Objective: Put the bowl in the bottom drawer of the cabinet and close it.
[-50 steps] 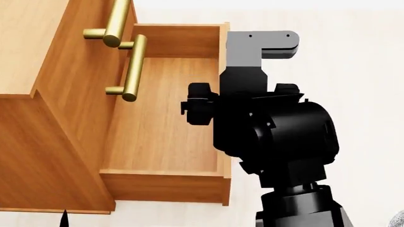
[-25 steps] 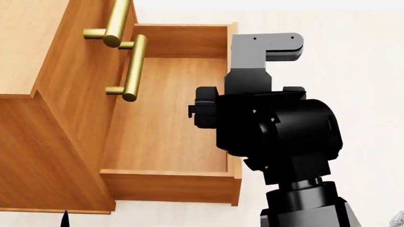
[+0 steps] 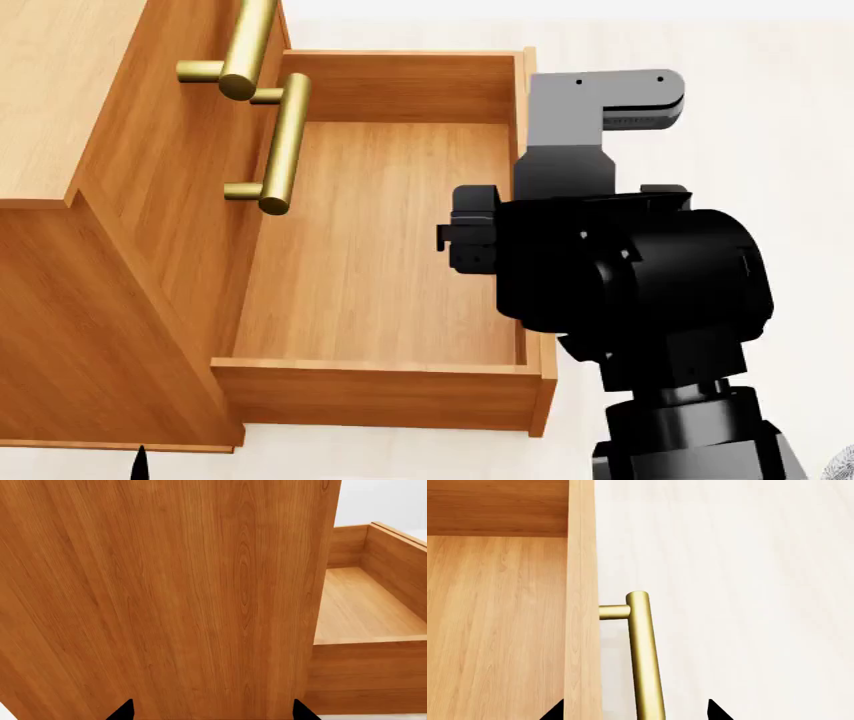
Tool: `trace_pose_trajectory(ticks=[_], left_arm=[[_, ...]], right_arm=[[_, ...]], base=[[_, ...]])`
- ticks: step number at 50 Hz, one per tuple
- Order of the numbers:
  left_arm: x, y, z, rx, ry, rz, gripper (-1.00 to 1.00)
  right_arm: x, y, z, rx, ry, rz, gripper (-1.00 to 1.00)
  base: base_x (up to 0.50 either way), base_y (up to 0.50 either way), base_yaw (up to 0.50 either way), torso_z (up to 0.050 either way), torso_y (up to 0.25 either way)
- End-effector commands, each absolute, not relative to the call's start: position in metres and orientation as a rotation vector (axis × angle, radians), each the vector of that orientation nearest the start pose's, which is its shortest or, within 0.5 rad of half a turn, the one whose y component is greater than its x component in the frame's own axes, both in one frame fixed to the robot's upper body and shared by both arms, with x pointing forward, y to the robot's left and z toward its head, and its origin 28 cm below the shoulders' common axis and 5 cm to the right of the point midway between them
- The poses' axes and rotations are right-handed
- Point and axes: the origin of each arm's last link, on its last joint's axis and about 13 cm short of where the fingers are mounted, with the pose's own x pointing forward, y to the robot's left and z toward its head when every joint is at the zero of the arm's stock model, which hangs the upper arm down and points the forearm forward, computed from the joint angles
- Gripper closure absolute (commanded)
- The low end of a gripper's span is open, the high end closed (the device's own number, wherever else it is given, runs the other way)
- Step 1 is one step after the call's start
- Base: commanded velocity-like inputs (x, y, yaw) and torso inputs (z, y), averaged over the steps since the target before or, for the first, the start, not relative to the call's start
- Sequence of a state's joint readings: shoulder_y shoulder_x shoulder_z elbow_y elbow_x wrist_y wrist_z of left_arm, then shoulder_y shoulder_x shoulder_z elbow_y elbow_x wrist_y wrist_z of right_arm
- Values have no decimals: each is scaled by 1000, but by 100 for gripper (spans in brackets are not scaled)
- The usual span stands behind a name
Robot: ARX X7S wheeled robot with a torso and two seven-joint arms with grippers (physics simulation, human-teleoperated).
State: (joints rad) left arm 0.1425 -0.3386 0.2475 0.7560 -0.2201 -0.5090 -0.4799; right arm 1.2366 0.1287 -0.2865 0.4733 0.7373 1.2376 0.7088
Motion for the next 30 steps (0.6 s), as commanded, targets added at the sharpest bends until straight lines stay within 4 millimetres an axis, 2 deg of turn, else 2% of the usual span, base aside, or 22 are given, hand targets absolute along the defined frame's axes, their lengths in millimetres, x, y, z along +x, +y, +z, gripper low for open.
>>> trace_pose_trajectory(ticks=[1, 12, 21, 24, 30], left_arm=[[153, 202, 102, 62, -55, 51, -100], [153, 202, 102, 64, -56, 50, -100], [153, 202, 101, 65, -55, 51, -100], [153, 202, 101, 66, -57, 51, -100], [153, 202, 102, 66, -57, 51, -100]], right_arm=[[370, -84, 233, -108, 569, -226, -100], [369, -96, 230, -106, 568, -255, -100], [368, -96, 227, -80, 545, -237, -100], [365, -95, 229, 2, 486, -191, -100], [357, -89, 237, 147, 375, 5, -100]], base=[[0, 0, 0, 0, 0], [0, 0, 0, 0, 0], [0, 0, 0, 0, 0], [0, 0, 0, 0, 0], [0, 0, 0, 0, 0]])
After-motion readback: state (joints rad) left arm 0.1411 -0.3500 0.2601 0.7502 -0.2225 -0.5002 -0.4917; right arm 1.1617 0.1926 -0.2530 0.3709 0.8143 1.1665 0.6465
